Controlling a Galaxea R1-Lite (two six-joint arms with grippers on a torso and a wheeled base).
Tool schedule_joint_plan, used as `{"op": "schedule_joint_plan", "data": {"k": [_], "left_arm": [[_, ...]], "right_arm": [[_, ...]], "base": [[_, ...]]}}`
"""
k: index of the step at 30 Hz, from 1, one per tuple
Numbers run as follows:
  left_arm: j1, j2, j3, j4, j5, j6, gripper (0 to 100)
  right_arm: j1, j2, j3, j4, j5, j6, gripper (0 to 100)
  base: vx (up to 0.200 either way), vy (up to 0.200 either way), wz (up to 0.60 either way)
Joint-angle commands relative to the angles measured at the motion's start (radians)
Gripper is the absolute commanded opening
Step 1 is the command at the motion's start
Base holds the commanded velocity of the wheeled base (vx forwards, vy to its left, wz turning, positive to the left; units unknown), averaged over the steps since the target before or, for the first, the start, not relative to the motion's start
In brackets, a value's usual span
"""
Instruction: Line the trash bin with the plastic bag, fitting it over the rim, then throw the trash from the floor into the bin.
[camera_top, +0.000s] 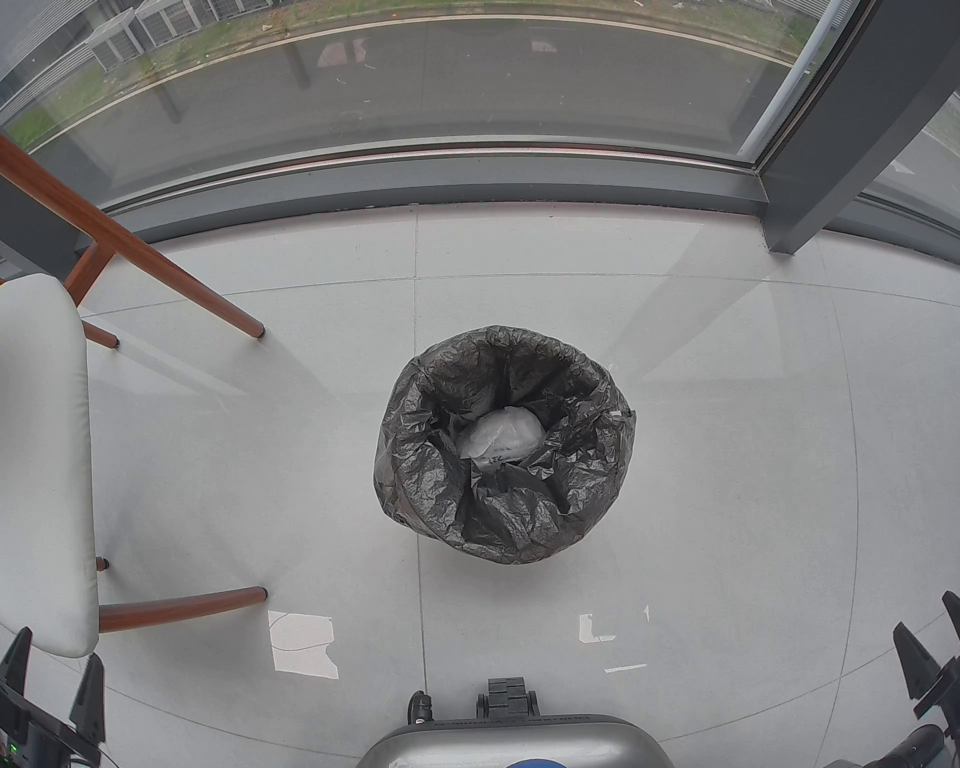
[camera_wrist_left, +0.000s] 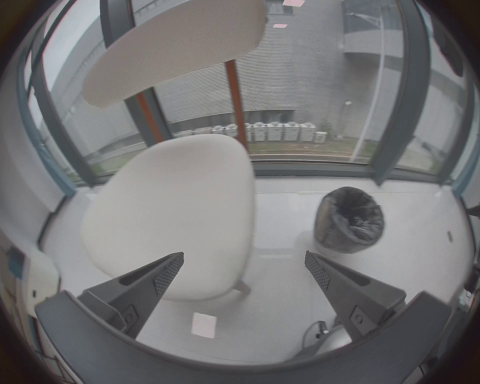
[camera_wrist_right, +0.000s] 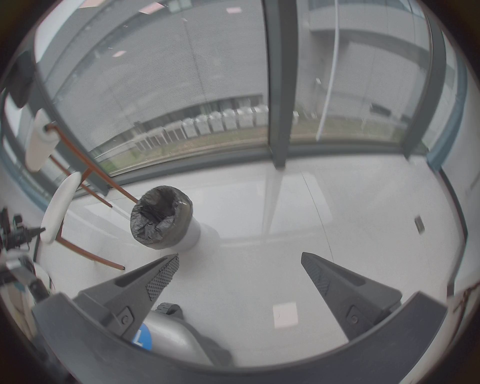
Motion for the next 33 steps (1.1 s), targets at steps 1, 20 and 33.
{"op": "schedule_joint_plan", "data": {"k": [1,20,33], "left_arm": [[0.012,-0.100,0.067,0.022,-0.150,0.016,100],[0.019,-0.103,0.067,0.019,-0.186,0.062,100],[0.023,-0.103,0.068,0.008,-0.166,0.019,100]], "right_arm": [[-0.044,-0.260,0.130,-0.095,0.109,-0.143,100],[-0.047,-0.260,0.136,-0.043,0.003,-0.143,100],[-0.047,-0.260,0.140,-0.066,-0.028,-0.095,100]], "base": [[0.000,0.000,0.00],[0.000,0.000,0.00],[0.000,0.000,0.00]]}}
